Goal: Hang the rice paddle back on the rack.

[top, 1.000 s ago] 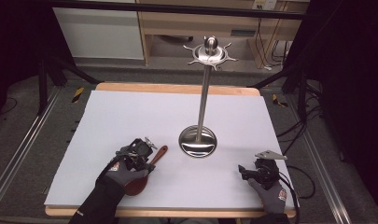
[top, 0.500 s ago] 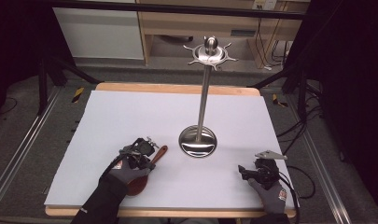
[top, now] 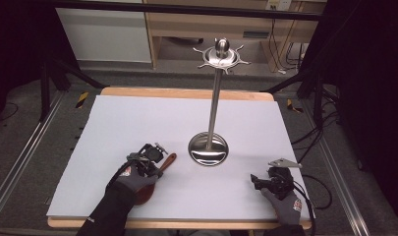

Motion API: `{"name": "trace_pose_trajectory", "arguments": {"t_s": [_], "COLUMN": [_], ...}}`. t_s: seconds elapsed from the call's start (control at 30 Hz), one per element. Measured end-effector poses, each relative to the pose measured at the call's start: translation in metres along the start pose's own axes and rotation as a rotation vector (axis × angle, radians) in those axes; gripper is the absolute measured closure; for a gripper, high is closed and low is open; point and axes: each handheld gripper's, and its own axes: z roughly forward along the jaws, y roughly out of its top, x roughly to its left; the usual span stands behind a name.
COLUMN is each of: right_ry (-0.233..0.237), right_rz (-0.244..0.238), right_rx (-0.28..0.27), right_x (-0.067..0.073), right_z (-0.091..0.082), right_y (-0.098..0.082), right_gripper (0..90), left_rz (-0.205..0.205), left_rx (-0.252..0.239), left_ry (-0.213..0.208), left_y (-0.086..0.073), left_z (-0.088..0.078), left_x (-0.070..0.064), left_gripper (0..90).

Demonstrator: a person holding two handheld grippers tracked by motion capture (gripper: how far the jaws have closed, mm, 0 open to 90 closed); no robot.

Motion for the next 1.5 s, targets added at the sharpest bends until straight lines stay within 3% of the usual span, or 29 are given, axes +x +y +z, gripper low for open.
{"name": "trace_pose_trajectory", "arguments": {"t_s": [0.2,0.53,0.73,1.5], "right_ry": [0.001,0.008,0.01,0.003], "right_rz": [0.001,0.004,0.003,0.002], "right_rx": [0.003,0.004,0.006,0.023], "right_x": [0.0,0.0001,0.0001,-0.0002], "right_z": [0.0004,0.0007,0.0005,0.003], "right_y": [0.0001,0.0003,0.0006,0.0001], "right_gripper": [20.9,20.9,20.9,20.7], "left_rz": [0.016,0.006,0.016,0.004], "left_rx": [0.019,0.033,0.049,0.005], "left_ry": [-0.005,-0.031,-0.007,-0.015], "left_y": [0.001,0.0031,0.0052,0.0001], "left_z": [-0.0005,0.0008,0.0012,-0.0011], "left_x": [-0.001,0.0028,-0.0014,0.001], "left_gripper": [76.3,75.8,76.1,77.2]}}
